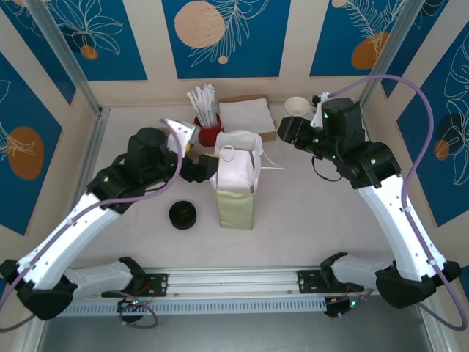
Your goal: Pack the takeout coffee
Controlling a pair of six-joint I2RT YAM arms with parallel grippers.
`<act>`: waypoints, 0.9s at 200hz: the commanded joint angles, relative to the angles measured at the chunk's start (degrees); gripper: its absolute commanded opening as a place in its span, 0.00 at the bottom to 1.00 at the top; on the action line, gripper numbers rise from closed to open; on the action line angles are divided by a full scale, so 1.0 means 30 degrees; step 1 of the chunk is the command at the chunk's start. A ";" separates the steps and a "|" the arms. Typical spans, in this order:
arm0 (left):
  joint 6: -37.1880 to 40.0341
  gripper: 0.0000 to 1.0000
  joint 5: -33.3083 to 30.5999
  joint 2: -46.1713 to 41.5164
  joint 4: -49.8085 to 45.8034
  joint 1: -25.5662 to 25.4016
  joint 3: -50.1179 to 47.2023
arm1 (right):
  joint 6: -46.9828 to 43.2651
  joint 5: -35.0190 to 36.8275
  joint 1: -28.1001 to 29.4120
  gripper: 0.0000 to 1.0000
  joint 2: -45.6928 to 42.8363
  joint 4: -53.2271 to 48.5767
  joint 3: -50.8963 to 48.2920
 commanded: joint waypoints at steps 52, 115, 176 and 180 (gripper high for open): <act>0.1899 1.00 -1.1121 -0.4381 0.6424 0.3961 -0.7759 | -0.5616 0.2195 -0.4072 0.83 -0.4645 0.4010 -0.8927; 0.0116 1.00 -0.9738 -0.2235 1.5024 1.1231 -1.5687 | -0.9101 0.3681 -0.5594 0.99 -0.3842 1.6509 -1.8765; 0.1386 1.00 -0.7088 0.3938 2.3108 1.3117 -1.8424 | -1.0208 0.2735 -0.7349 0.99 0.2698 2.8094 -2.2029; 0.1639 1.00 -0.6976 0.4370 2.3688 1.3117 -1.8417 | -1.0045 0.2790 -0.7371 0.99 0.3093 2.8434 -2.1965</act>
